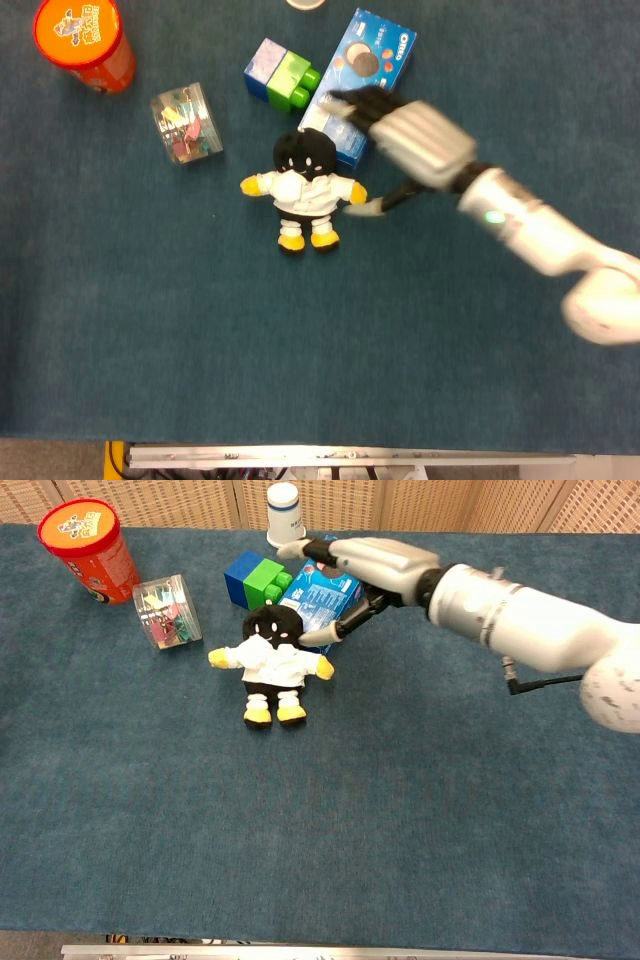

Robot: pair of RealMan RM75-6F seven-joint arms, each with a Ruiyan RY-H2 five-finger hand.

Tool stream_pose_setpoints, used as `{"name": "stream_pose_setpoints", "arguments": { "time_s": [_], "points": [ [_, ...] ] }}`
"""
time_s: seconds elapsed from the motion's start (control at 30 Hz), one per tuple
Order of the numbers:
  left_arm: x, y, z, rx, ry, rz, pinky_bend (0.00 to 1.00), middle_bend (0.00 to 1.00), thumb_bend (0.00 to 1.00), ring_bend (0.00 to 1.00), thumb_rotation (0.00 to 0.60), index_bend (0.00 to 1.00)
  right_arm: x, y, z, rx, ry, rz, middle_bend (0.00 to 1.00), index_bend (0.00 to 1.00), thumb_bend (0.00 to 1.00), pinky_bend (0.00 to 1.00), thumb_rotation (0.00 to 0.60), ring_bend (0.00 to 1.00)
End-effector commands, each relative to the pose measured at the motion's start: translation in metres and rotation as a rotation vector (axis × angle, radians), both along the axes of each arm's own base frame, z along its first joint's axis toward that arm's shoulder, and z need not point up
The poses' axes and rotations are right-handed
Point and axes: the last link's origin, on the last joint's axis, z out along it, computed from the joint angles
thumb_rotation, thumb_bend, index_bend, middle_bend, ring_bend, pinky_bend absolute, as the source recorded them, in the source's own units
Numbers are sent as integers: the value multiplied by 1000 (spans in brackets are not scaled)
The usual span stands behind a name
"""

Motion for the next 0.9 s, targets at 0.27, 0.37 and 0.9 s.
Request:
{"name": "stream_pose_setpoints", "arguments": {
  "time_s": [0.27, 0.37, 0.9],
  "points": [
    [6, 5, -1, 1, -13, -37, 70, 167, 222, 135, 600, 100, -118, 61, 133, -472, 267, -129, 0, 0, 0, 0, 600, 0],
    [8, 7, -4, -1, -13, -49, 70, 167, 222, 135, 600, 100, -143, 84, 160, -551, 299, -185, 0, 0, 0, 0, 600, 0],
    [22, 19, -14, -5, -10, -99, 70, 167, 222, 135, 600, 102, -218, 167, 200, -671, 310, -374, 0, 0, 0, 0, 600, 0]
  ]
}}
